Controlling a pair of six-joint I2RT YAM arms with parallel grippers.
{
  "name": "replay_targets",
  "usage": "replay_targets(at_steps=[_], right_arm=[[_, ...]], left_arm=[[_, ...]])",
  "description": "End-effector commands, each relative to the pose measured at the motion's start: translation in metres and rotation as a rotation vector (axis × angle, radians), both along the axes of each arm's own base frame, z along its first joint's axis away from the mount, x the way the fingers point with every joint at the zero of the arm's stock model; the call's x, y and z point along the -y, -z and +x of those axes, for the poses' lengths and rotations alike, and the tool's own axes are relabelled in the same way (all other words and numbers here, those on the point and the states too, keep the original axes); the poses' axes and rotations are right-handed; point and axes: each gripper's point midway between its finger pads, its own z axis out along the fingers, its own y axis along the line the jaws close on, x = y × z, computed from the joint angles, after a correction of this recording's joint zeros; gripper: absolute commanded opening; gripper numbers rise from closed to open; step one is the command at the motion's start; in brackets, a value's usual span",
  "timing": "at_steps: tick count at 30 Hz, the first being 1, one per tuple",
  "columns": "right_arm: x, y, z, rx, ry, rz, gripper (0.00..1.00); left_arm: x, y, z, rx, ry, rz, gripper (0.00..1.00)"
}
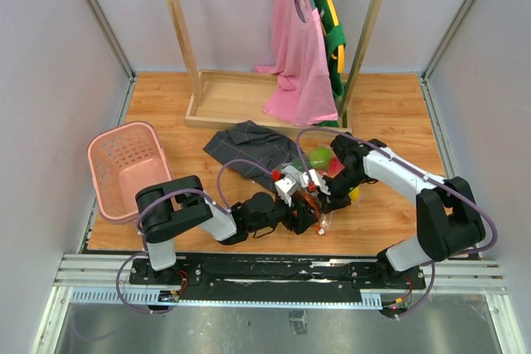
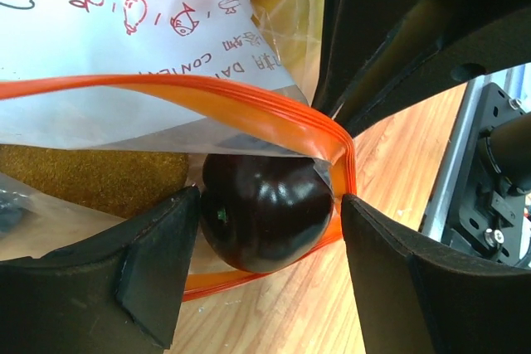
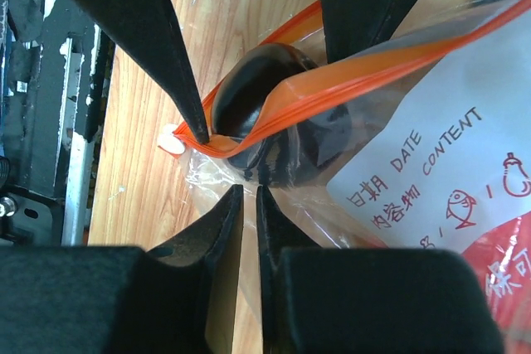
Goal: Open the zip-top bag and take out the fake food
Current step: Pick up the fake fruit from the zipper food storage bag.
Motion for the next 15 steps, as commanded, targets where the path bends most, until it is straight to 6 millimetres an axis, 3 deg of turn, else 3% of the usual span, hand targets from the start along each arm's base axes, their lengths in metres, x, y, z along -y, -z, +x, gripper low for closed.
replay_targets(at_steps=[1,12,15], right_arm=[[-0.008,-0.003,-0.003,-0.047,0.032,0.012,0.12],[-0.011,0.000,0.002,-0.073,0.067,0.003,0.11],[-0.011,0.001,0.003,-0.073,0.072,0.001,0.10]], left_arm=[[0.009,-0.005,0.010,0.064,-0.038,-0.011,0.74],[0.005,0.020,0.021,0.048,-0.133,0.055,0.75],[0.006,0.022,0.023,0.048,-0.140,0.058,0.71]])
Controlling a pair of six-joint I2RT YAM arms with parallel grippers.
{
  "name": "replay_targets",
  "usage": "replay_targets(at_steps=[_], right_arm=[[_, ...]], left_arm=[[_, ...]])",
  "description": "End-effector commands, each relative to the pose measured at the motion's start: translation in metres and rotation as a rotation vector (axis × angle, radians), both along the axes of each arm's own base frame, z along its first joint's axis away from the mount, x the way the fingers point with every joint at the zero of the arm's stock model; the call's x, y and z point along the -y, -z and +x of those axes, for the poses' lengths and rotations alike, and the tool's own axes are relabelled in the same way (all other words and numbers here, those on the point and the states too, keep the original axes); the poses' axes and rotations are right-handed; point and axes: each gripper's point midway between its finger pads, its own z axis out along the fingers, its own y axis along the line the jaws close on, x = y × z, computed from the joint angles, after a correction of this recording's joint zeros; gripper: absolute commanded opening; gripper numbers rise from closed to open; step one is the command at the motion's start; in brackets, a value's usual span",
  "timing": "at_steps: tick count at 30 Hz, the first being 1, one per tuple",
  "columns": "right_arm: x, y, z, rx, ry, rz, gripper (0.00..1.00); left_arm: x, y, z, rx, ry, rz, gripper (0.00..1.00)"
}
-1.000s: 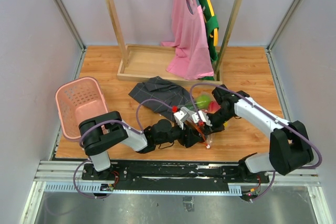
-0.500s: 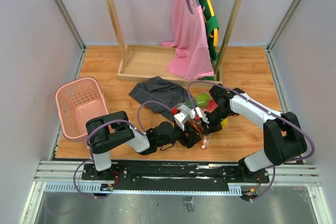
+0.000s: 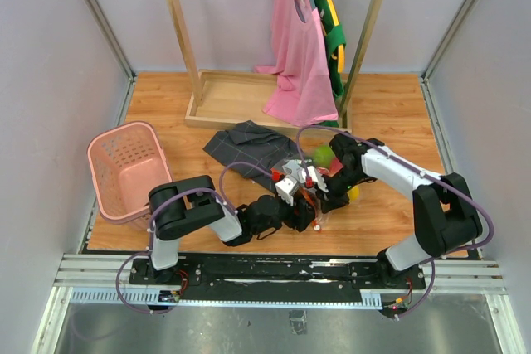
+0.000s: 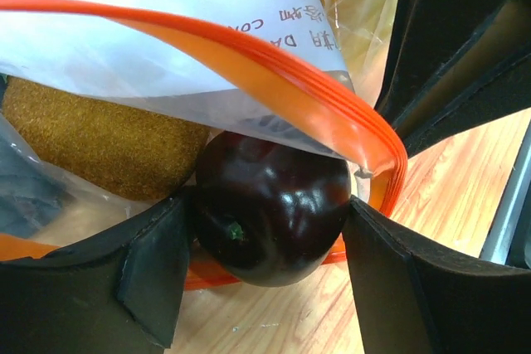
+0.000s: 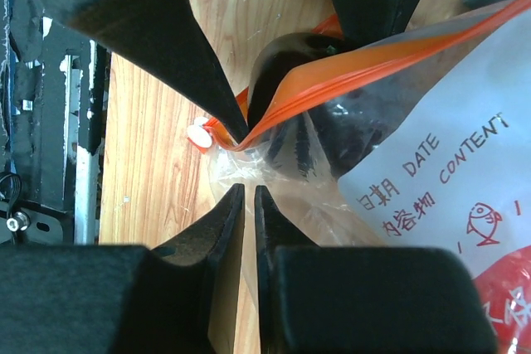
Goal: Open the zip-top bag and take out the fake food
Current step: Pick up the fake fruit from the zipper food storage bag.
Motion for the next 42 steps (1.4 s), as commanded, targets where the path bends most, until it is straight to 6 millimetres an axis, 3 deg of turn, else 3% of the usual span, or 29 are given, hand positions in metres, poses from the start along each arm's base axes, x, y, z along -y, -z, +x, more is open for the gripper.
replay_targets(at_steps=[1,5,8,19,25,36,39,42], right_arm=[[-0.008,-0.003,0.002,-0.013,0.004,0.021,0.10],[-0.008,-0.004,0.003,-0.009,0.009,0.019,0.10],[-0.008,-0.006,0.004,-0.005,0.014,0.021,0.10],[-0.008,-0.025,0.011,0.048,0.043,0.087,0.12],[-0.012,-0.044,0.006,0.073,0.015,0.163,0.15],[-0.019,-0.078,-0.007,0.136,-0.056,0.311,0.28],[-0.024,-0.095,-0.014,0.160,-0.084,0.384,0.38],[-0.026,-0.106,-0.020,0.209,-0.108,0.435,0.58]], left_arm=[[0.008,0.000,0.004,0.029,-0.020,0.010,0.69],[0.009,-0.001,0.003,0.029,-0.014,0.007,0.54],[0.008,-0.004,0.002,0.024,-0.011,0.001,0.36],[-0.008,-0.030,-0.018,-0.039,0.023,-0.062,0.15],[-0.011,-0.034,-0.036,-0.144,0.071,-0.090,0.12],[-0.029,-0.063,-0.060,-0.291,0.119,-0.192,0.11],[-0.032,-0.078,-0.069,-0.344,0.172,-0.256,0.11],[-0.035,-0.096,-0.075,-0.382,0.222,-0.340,0.11]])
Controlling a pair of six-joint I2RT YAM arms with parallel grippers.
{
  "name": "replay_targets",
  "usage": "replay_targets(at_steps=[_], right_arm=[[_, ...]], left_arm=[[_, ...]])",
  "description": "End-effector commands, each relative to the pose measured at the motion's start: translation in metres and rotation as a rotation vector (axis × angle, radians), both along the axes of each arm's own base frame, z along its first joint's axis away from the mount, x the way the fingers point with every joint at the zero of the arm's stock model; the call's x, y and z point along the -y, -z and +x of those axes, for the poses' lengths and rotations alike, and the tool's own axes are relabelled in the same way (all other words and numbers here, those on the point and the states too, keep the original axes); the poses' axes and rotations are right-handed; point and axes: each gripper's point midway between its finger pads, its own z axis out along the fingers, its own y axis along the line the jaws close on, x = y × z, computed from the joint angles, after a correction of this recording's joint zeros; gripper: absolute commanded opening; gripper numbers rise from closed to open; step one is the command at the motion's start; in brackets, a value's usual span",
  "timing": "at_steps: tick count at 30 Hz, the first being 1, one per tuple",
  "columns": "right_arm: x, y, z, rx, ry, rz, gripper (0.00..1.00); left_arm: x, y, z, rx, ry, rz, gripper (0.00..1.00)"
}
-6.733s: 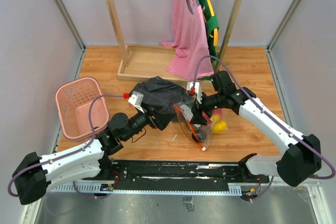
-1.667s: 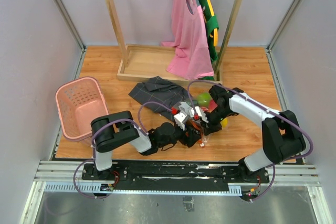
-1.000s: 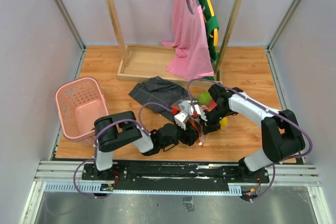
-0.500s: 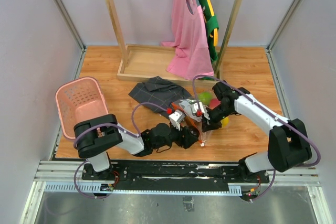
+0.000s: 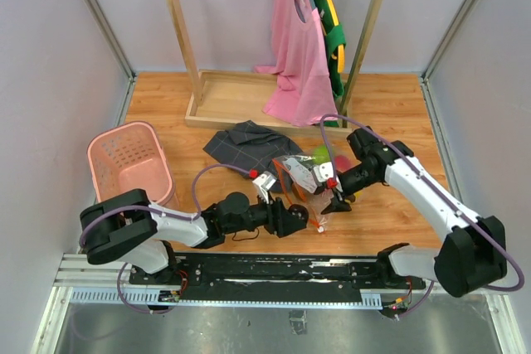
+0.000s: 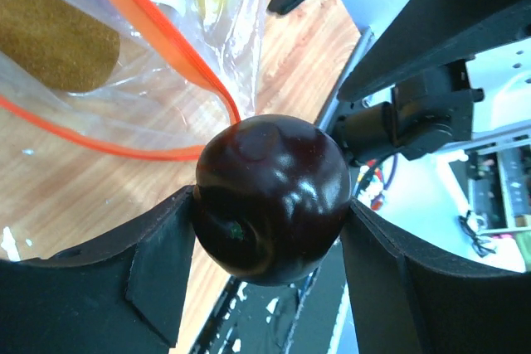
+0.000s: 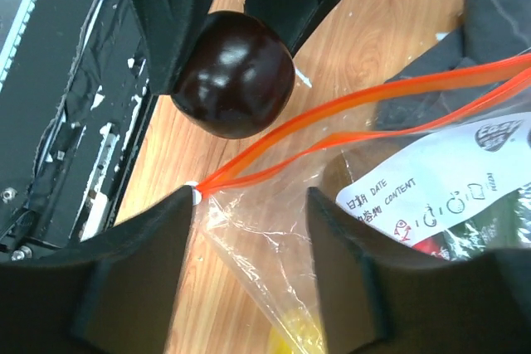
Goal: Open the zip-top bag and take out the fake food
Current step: Pick up the fake fruit from the zipper food storage bag.
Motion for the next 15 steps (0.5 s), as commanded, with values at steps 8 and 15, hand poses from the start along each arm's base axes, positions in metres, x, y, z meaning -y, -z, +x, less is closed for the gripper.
replay_targets(at_steps=[8,15], right_arm=[[-0.015,-0.053,-0.021,0.169,-0.071,0.259,0.97],[-0.025,-0.056,-0.030,0.156,-0.114,0.283,0.99]], left_arm=[[-0.001,-0.066,-0.026,-0.098,0.185,-0.276,0.11],[0.006,-0.089,-0.019,-0.116,0.177,-0.363,0.11]])
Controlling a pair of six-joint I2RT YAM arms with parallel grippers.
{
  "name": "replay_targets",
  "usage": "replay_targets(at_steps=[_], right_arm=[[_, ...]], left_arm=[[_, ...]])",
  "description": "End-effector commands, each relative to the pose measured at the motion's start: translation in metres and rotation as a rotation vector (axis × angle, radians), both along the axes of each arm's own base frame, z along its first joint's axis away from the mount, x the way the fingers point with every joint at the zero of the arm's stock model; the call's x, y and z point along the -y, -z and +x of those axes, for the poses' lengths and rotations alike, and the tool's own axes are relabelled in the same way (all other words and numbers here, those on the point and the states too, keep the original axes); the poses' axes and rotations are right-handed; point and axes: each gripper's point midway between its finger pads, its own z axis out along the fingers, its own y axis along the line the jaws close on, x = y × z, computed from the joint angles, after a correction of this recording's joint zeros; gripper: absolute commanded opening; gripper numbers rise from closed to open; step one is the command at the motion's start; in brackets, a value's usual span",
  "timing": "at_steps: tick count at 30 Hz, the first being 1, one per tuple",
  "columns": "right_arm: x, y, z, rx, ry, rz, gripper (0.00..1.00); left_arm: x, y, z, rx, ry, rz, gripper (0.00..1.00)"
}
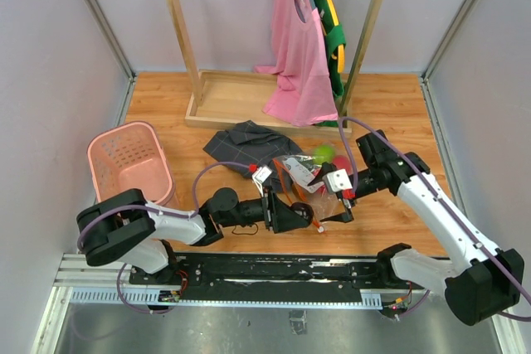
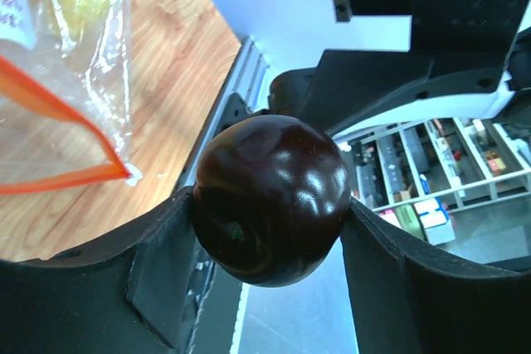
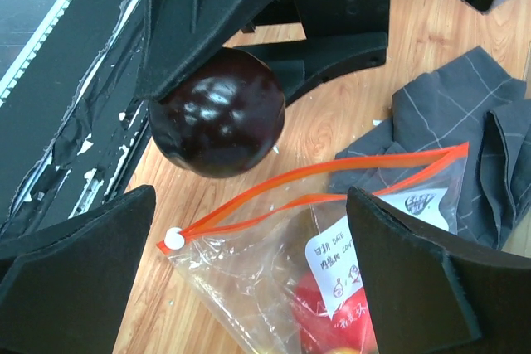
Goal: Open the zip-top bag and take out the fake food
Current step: Pick up the fake fruit from the zipper food storage bag.
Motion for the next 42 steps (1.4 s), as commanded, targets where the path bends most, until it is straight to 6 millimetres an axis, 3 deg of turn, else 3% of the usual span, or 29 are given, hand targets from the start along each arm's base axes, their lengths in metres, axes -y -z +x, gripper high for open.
replay_targets(at_steps=[1,10,17,26,30,35,42], right_arm=[[-0.011,-0.004,-0.011,-0.015,-0.047,0.043,0.99],[-0.021,-0.007,-0.018,-0.021,-0.080,0.051,0.94],[-0.026,-0.001,-0.019,-0.016,-0.082,0.025,0.82],[-0.030,-0.009,-0.020,-0.038,-0.078,0.032,0.45],[-0.031,-0.011,-0.020,-0.050,-0.072,0.031,0.32],[-0.031,-0.013,-0.020,-0.061,-0.069,0.029,0.25],[-0.031,-0.014,-0.019,-0.075,-0.064,0.022,0.20]], left_arm=[[0.007,-0.036,0.004,0.004,0.008,-0.126,0.11],[0.015,-0.044,0.017,-0.040,-0.034,-0.179,0.12],[0.014,-0.049,0.020,-0.054,-0.057,-0.214,0.13],[0.014,-0.041,0.024,-0.062,-0.078,-0.187,0.18],[0.012,-0.037,0.026,-0.077,-0.098,-0.163,0.40],[0.006,-0.028,0.031,-0.084,-0.144,-0.096,0.66],[-0.015,-0.020,0.037,-0.042,-0.233,0.017,0.80]])
